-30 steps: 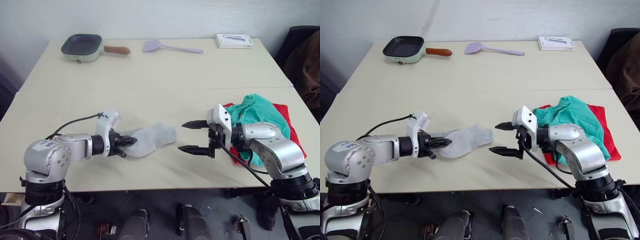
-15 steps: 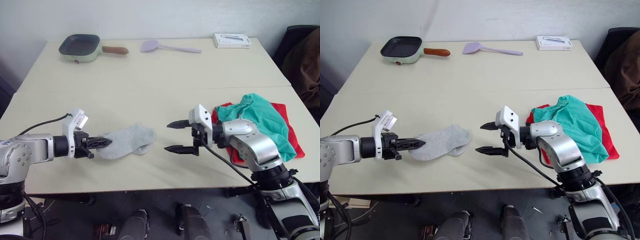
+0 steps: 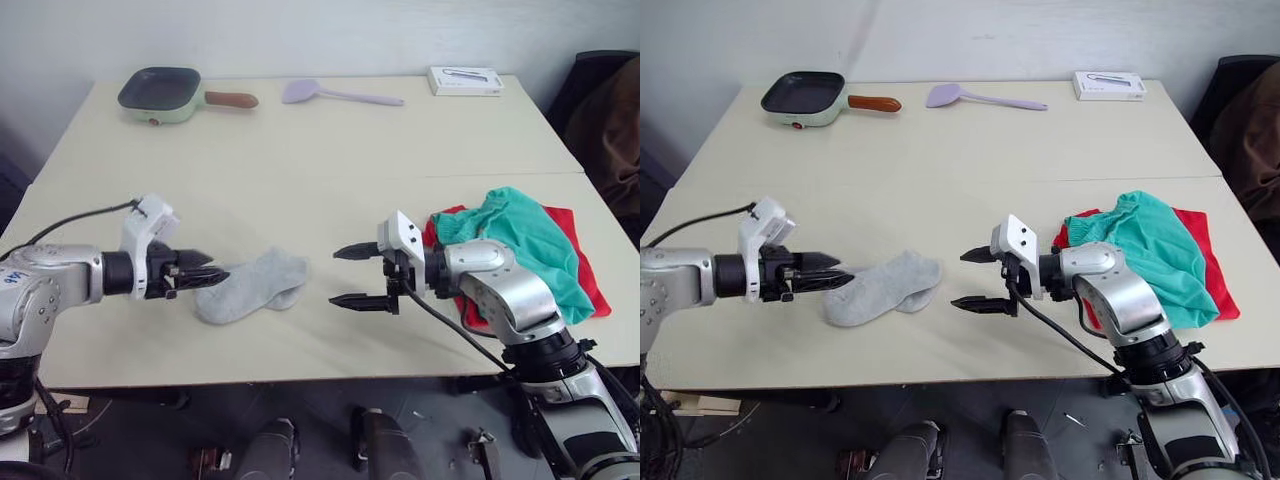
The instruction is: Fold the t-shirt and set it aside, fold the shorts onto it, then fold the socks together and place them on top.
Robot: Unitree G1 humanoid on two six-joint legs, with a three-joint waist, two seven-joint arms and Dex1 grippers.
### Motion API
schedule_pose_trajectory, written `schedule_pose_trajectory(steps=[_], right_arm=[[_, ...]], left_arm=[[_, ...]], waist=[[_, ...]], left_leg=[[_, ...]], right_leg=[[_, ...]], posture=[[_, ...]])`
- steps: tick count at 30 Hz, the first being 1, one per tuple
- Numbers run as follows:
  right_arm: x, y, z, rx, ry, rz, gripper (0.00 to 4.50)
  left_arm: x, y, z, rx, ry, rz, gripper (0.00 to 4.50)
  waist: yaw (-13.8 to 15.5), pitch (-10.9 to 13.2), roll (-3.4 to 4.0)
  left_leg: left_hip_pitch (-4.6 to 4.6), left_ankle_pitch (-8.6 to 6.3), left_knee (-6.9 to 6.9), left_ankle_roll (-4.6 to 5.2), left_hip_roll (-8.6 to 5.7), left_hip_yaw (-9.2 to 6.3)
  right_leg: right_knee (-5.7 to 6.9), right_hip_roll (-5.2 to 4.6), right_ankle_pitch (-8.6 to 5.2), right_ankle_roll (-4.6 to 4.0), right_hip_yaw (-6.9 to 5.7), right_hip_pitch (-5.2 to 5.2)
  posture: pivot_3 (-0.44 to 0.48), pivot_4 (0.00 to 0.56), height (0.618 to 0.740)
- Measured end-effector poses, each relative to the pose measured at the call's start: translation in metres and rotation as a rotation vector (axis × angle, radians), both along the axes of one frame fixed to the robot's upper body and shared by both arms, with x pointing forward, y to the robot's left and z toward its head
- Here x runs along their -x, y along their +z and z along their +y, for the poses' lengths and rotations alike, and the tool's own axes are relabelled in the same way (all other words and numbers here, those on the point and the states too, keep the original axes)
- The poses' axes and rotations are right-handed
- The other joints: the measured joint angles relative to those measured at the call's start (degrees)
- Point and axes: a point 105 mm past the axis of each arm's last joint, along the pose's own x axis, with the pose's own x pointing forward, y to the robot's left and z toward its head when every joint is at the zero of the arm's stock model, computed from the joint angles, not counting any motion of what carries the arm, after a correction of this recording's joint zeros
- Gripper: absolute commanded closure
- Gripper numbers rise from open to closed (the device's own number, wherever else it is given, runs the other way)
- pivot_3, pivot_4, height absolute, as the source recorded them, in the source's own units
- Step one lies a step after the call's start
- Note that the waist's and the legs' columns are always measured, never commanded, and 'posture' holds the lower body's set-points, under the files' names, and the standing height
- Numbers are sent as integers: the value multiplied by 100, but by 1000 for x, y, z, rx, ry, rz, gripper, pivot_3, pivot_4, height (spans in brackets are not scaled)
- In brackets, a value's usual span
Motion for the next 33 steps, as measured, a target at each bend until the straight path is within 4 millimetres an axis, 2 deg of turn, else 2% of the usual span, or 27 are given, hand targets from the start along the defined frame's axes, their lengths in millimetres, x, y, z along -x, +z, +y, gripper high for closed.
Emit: schedule_pose_trajectory(steps=[2, 6, 11, 14, 17, 22, 24, 29, 33], right_arm=[[2, 1, -4, 4, -4, 0, 0], [5, 3, -12, 4, -30, 10, 0], [6, 4, -19, -5, -66, 28, 0], [8, 6, -19, -4, -68, 26, 0], [8, 5, -21, -9, -80, 40, 0], [8, 5, -27, -4, -106, 41, 0], [9, 5, -29, 4, -106, 37, 0], [11, 5, -31, 13, -100, 36, 0], [11, 5, -34, 22, -104, 35, 0]], left_arm=[[4, -1, -20, 4, -79, -8, 1661], [0, -36, -48, -49, -135, 48, 1661], [-6, -65, -56, -146, -148, 56, 1661], [-5, -70, -59, -178, -172, 45, 1661], [-7, -72, -58, -214, -182, 19, 2249], [-9, -74, -56, -192, -167, 28, 3763], [-7, -76, -62, -153, -173, 54, 4411], [-1, -78, -105, 1, -239, 136, 4485], [-4, -71, -134, 28, -275, 119, 4485]], waist=[[-12, 0, 0], [-43, 0, 0], [-44, 0, 0], [-26, 0, 0], [-23, 0, 0], [-26, 0, 0], [-19, 0, 0], [81, 0, 0], [112, 0, 0]], left_leg=[[0, -1, 2, 3, -2, 1], [1, 0, -1, -1, 3, 4], [1, 0, -1, -5, 8, 8], [2, -1, 1, -2, 5, 8], [3, -1, 1, -2, 4, 8], [4, 0, 1, -2, 5, 8], [3, -1, 2, 0, 4, 8], [-5, -1, 16, 8, -2, 8], [-7, 0, 18, 8, -2, 9]], right_leg=[[0, 1, 1, 1, 1, 1], [2, 8, 1, 1, 3, -1], [1, 14, 0, 1, 7, -3], [-1, 9, 0, 1, 9, -2], [-12, 8, 0, 1, 8, -1], [-14, 8, 0, 1, 8, -1], [-11, 7, 0, 1, 8, 0], [-1, 6, 4, 8, 6, 3], [-1, 7, 5, 9, 5, 2]], posture=[[0, 150, 740], [0, 150, 740], [0, 150, 740], [0, 150, 740], [0, 150, 740], [0, 150, 740], [0, 150, 740], [0, 150, 740], [0, 150, 740]])
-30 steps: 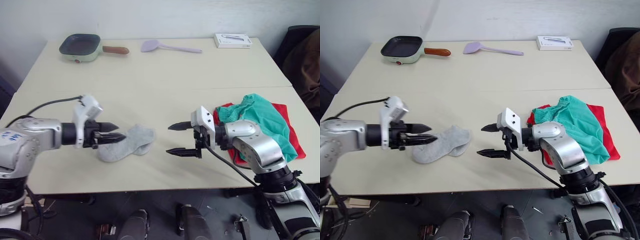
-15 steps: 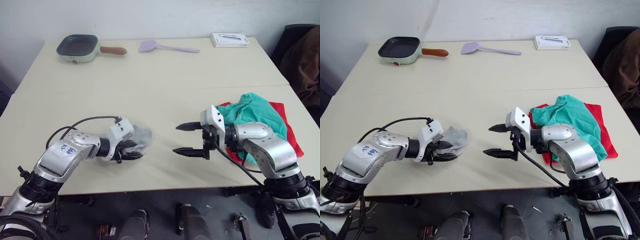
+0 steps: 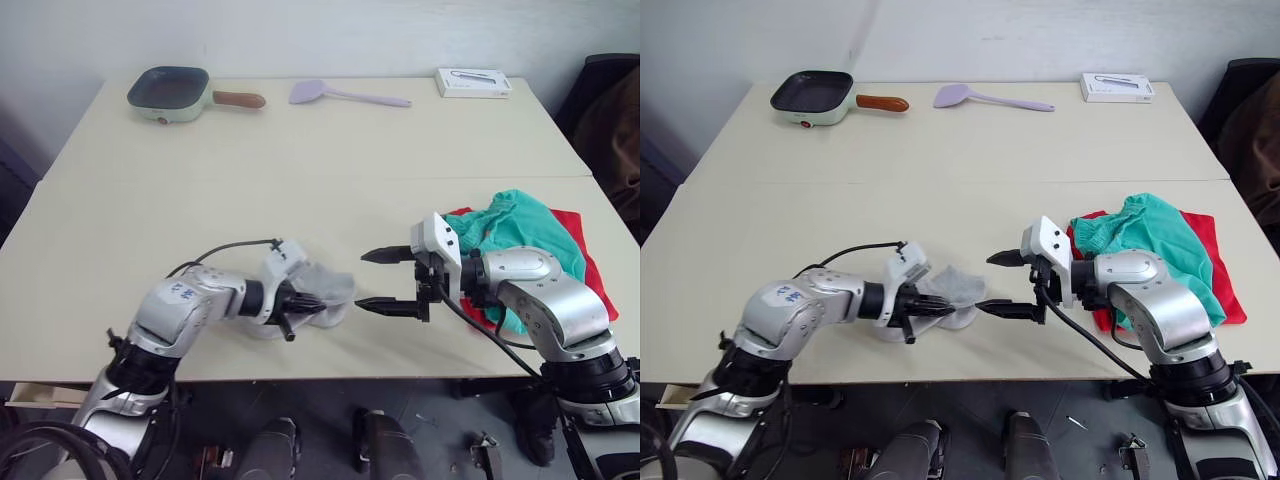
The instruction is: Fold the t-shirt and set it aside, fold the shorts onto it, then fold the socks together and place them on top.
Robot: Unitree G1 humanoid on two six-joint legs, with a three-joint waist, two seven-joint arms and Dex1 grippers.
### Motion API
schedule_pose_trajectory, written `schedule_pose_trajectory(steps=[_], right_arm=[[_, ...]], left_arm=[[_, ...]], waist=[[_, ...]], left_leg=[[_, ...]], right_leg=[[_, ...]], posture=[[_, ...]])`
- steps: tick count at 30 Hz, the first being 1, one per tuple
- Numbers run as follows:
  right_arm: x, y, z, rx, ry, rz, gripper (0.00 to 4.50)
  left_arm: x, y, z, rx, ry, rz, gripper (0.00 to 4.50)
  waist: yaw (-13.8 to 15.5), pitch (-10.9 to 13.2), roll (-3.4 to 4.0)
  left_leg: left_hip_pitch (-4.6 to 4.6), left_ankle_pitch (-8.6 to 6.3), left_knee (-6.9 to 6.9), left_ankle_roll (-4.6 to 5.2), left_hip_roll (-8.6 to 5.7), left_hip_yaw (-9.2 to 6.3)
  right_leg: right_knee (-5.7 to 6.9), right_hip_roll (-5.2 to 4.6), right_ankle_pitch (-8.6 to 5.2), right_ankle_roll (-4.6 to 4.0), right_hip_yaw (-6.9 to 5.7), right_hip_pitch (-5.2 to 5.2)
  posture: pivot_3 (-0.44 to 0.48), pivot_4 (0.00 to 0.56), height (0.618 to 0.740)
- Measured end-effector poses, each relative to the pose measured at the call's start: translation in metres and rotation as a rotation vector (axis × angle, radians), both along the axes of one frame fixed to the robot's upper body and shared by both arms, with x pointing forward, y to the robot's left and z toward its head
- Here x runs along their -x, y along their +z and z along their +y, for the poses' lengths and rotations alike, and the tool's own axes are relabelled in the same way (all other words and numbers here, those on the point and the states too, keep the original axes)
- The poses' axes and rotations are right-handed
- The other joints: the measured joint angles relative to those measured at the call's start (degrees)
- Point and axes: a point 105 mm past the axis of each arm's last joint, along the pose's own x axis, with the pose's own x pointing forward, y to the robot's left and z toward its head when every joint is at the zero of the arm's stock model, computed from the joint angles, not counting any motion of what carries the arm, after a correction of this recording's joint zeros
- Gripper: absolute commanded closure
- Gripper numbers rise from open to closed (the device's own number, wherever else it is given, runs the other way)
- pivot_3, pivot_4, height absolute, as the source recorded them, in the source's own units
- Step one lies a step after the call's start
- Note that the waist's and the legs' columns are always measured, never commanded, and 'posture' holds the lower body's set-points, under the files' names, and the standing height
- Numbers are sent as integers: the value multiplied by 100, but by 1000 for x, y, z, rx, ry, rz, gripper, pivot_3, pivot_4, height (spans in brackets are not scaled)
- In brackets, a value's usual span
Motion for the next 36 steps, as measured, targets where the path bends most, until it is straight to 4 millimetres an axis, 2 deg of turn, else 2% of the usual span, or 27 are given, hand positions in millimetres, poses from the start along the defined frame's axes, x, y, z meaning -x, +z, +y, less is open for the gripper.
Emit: schedule_pose_trajectory(steps=[6, 9, 12, 16, 20, 23, 27, 32, 36], right_arm=[[0, -3, -4, 13, -12, 6, 0], [1, -5, -5, 14, -16, 13, 0], [1, -7, -6, 17, -22, 18, 0], [-3, -8, -7, 15, -52, 26, 0], [-16, -5, -3, -16, -97, 66, 0], [-28, -1, -1, -36, -132, 108, 0], [-48, -5, 1, -26, -205, 172, 0], [-68, -20, 12, 20, -250, 250, 0], [-74, -32, 16, 61, -257, 288, 1285]], left_arm=[[-12, -6, -28, -2, 38, 18, 4485], [-13, -5, -26, -11, 45, 22, 4485], [-12, -3, -16, -34, 44, 10, 3918], [-7, 10, 3, -54, 17, -14, 2704], [2, 30, 19, -21, -3, -10, 1491], [7, 44, 37, -8, 12, -9, 1491], [10, 23, 71, -77, 121, 64, 1491], [18, 10, 81, -16, 191, 135, 1491], [21, 3, 75, 24, 213, 166, 1452]], waist=[[-16, 0, 0], [-28, 0, 0], [-33, 0, 0], [-35, 0, 0], [-65, 0, 0], [-106, 0, 0], [-157, 0, 0], [-144, 0, 0], [-131, 0, 0]], left_leg=[[3, 1, -2, -2, 3, 8], [5, 2, -2, -4, 4, 9], [5, 2, -1, -4, 4, 9], [6, 2, -2, -5, 4, 9], [6, 3, -2, -5, 4, 9], [10, 4, -4, -7, 6, 8], [10, 4, -10, -9, 7, 8], [9, 4, -8, -8, 5, 8], [6, 3, -7, -6, 2, 5]], right_leg=[[1, 3, 0, 0, 2, -1], [1, 4, 0, 0, 4, -2], [0, 3, 0, 0, 6, -2], [0, 1, 0, 0, 7, -2], [2, 1, 0, 0, 9, -3], [-1, 1, -1, -2, 8, -4], [6, 2, -1, -3, 8, -7], [6, 0, -1, -3, 8, -5], [8, -2, -1, -2, 5, -5]], posture=[[0, 150, 740], [0, 150, 740], [0, 150, 740], [0, 150, 740], [0, 150, 740], [0, 150, 740], [0, 150, 740], [0, 150, 740], [0, 150, 740]])
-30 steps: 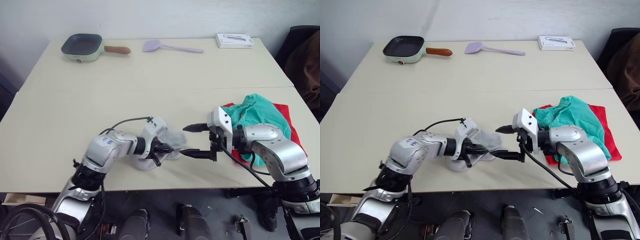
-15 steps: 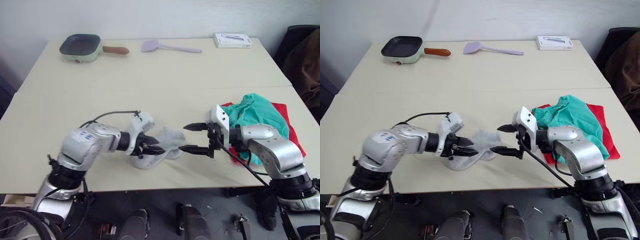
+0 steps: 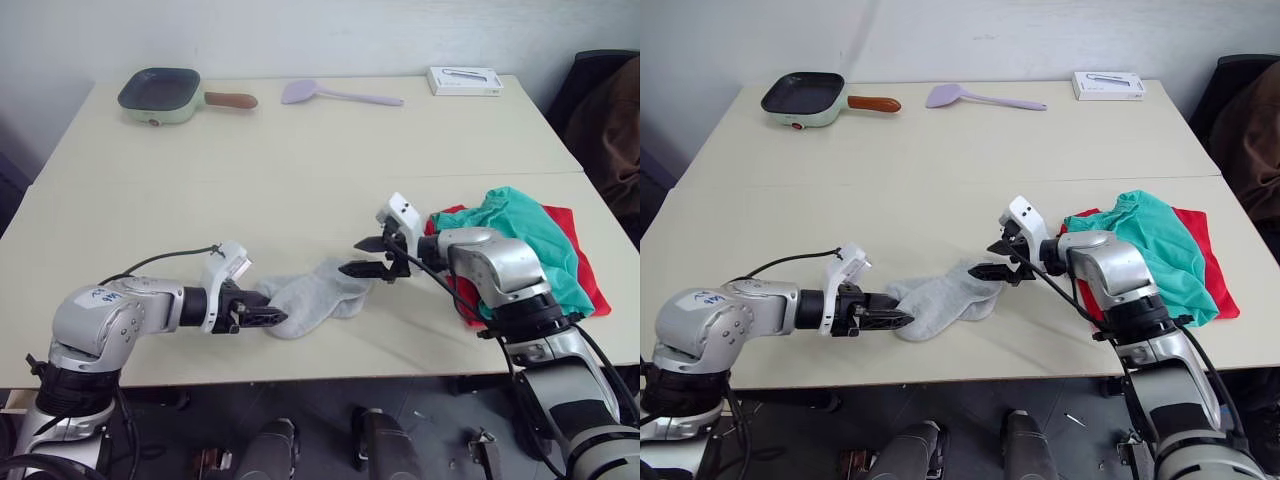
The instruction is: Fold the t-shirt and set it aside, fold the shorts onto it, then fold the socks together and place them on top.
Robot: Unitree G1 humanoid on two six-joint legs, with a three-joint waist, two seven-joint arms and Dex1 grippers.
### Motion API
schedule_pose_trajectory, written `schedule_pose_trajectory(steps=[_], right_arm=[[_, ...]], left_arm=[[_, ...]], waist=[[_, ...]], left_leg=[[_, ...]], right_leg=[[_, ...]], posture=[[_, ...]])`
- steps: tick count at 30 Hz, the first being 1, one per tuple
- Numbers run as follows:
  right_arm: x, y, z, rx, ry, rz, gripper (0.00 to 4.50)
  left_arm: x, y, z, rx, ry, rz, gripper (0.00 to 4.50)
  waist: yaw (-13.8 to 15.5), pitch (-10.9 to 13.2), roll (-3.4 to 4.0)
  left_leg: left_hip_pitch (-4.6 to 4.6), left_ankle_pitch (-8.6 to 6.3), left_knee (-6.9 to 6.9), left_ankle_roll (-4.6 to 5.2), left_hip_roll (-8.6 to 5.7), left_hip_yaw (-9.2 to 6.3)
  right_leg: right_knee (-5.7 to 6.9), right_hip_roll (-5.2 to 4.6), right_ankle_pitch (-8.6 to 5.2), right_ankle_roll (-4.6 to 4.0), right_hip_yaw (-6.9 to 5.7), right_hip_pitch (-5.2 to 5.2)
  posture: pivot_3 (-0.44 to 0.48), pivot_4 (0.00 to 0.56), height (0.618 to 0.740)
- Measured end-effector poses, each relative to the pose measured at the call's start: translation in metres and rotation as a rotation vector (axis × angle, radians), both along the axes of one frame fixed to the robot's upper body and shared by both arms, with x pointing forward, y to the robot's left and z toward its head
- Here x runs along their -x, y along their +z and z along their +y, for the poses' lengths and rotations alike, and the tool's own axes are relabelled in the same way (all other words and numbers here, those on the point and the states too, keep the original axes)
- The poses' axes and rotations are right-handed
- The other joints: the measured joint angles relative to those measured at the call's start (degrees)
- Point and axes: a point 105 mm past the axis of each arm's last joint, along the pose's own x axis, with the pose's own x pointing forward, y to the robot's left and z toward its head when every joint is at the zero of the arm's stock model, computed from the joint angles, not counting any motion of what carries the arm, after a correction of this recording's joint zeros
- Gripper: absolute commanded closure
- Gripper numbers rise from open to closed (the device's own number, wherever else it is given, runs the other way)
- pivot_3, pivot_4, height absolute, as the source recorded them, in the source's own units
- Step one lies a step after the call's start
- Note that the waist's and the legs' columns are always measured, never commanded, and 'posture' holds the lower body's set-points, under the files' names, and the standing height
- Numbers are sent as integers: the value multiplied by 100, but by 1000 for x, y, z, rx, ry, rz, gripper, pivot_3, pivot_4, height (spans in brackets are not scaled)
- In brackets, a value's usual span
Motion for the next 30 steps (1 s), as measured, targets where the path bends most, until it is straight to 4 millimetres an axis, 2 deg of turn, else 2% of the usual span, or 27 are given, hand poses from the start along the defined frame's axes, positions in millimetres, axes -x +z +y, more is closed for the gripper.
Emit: schedule_pose_trajectory(steps=[4, 7, 9, 14, 15, 22, 30], right_arm=[[0, -5, -2, 13, -1, 19, 2715], [0, -6, -3, 18, 2, 19, 3744], [1, -5, -3, 19, 8, 18, 4482], [1, -4, -2, 19, 12, 11, 4500], [1, -4, -3, 19, 11, 11, 4500], [4, -2, -6, 6, 1, 19, 4500], [9, 14, -15, -38, -17, 28, 4500]], left_arm=[[-1, 0, -2, -11, 12, -17, 1452], [0, -4, -4, -6, 20, -10, 2004], [0, -5, -5, -8, 25, -8, 2678], [0, -7, -6, -16, 24, -5, 4304], [0, -8, -7, -18, 22, -3, 4482], [1, -5, -8, -4, 14, 3, 4482], [1, 6, -9, 10, -11, 1, 4482]], waist=[[-22, 0, 0], [-48, 0, 0], [-46, 0, 0], [-28, 0, 0], [-27, 0, 0], [-28, 0, 0], [-27, 0, 0]], left_leg=[[1, 0, -1, -1, 2, 0], [2, 0, -1, -3, 4, 2], [2, 0, -1, -4, 5, 2], [1, 0, -1, -3, 3, 2], [1, 0, -2, -3, 3, 2], [1, 0, -1, -3, 3, 2], [1, 0, -2, -3, 3, 2]], right_leg=[[0, 2, 0, 0, 0, 0], [2, 4, 0, 0, 1, -2], [2, 5, 0, 0, 1, -2], [1, 3, 0, 0, 1, -2], [0, 3, 0, 0, 1, -2], [0, 3, 0, 0, 2, -2], [-1, 3, 0, 0, 2, -2]], posture=[[0, 150, 740], [0, 150, 740], [0, 150, 740], [0, 150, 740], [0, 150, 740], [0, 150, 740], [0, 150, 740]])
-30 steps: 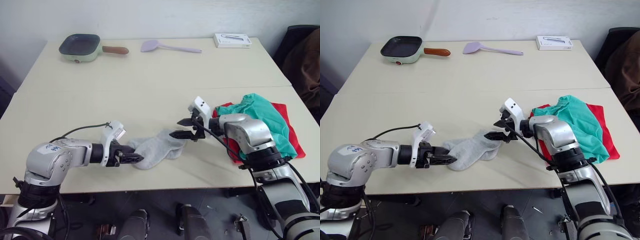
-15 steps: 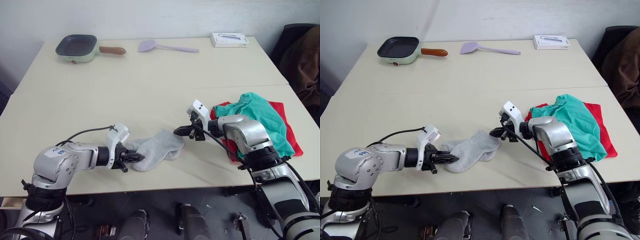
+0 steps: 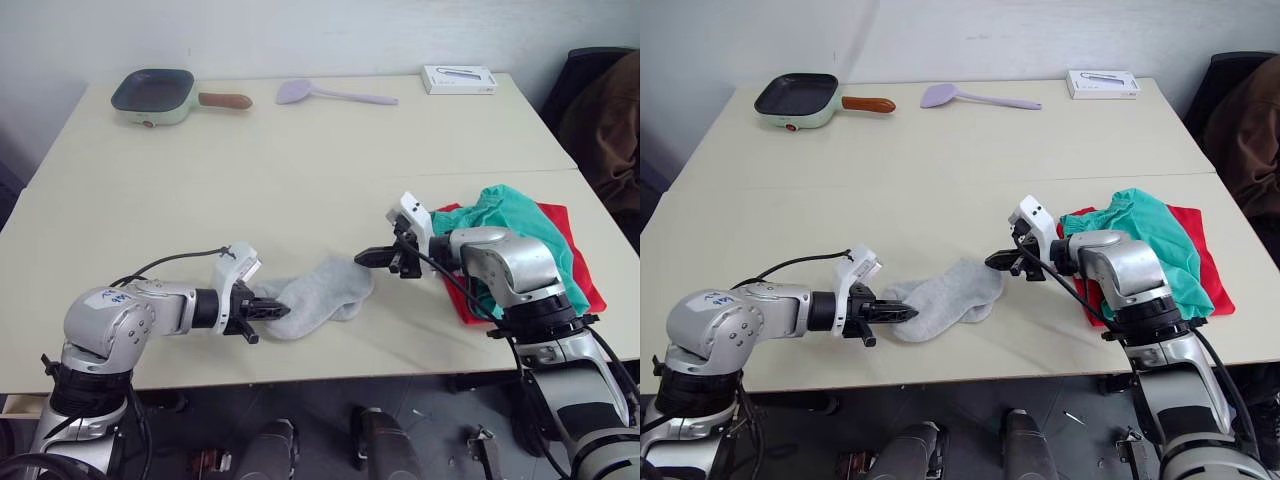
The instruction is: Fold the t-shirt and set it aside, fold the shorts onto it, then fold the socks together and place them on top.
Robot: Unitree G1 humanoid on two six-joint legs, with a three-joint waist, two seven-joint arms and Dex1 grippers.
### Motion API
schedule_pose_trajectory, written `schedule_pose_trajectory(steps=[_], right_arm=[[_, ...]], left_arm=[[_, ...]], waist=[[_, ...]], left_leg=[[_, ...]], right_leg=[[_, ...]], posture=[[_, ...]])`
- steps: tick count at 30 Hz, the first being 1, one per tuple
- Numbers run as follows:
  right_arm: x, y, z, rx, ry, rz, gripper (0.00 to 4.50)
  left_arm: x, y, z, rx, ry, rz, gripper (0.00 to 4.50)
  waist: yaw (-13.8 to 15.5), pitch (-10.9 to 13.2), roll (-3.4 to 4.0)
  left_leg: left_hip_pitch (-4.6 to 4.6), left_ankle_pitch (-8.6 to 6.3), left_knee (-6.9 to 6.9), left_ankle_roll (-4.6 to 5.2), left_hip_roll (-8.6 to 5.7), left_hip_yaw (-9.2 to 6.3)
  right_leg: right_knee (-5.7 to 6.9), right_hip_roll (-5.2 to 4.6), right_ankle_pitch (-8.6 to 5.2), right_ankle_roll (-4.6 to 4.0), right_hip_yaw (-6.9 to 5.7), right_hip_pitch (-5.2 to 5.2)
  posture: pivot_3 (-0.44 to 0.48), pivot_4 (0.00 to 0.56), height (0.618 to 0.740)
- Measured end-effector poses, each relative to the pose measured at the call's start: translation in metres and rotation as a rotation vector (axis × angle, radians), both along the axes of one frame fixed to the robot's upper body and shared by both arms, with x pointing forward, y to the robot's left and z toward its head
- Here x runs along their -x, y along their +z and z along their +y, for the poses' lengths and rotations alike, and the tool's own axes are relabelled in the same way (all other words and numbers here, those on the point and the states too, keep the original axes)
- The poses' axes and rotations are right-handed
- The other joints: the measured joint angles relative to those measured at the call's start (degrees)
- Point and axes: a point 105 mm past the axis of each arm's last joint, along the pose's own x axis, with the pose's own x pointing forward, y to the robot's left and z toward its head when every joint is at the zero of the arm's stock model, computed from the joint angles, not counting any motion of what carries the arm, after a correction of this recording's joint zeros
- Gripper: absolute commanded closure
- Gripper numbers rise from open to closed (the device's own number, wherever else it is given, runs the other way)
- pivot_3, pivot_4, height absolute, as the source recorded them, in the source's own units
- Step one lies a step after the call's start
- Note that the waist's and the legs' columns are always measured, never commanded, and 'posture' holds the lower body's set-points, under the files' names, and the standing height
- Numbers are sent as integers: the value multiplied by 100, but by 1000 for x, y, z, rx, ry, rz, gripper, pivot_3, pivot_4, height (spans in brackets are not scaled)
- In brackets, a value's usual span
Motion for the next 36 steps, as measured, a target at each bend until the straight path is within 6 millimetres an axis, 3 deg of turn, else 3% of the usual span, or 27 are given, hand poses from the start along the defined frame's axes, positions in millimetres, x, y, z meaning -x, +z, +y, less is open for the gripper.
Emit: schedule_pose_trajectory(steps=[5, 8, 16, 21, 27, 36], right_arm=[[14, 9, -3, -32, 1, 10, 4500], [24, 9, -4, -44, -7, 24, 4500], [48, -1, -7, -74, -88, 54, 4500], [61, -10, -2, -93, -132, 56, 4500], [66, -22, -4, -81, -191, 63, 4500], [53, -13, -5, -103, -216, -8, 4500]], left_arm=[[1, 25, 22, -57, -39, -29, 4482], [4, 30, 36, -113, -100, -15, 4482], [-25, 33, 33, -101, -246, 5, 4482], [-51, 26, 26, -132, -299, -14, 4482], [-56, 10, 28, -161, -332, 20, 4482], [-59, 6, 29, -164, -320, 22, 4482]], waist=[[-4, 0, 0], [2, 0, 1], [44, 0, 0], [-4, 0, 1], [-8, 0, 0], [-3, 0, 0]], left_leg=[[1, -1, -5, -2, 2, 0], [2, -1, -9, -1, 0, 0], [-3, -1, -7, 5, -3, -1], [-7, -2, -7, 8, -4, 9], [-8, -1, -2, 10, -2, 11], [-8, -1, 0, 14, -3, 11]], right_leg=[[-1, 1, 0, 0, 0, -1], [-6, -1, -1, -1, 2, -1], [-9, -3, 0, -1, -3, 1], [-2, 0, 0, 0, 1, -6], [4, 1, 0, 0, 4, -10], [4, 0, 1, 1, 4, -8]], posture=[[0, 150, 740], [0, 150, 740], [0, 150, 740], [0, 150, 740], [0, 150, 740], [0, 150, 740]])
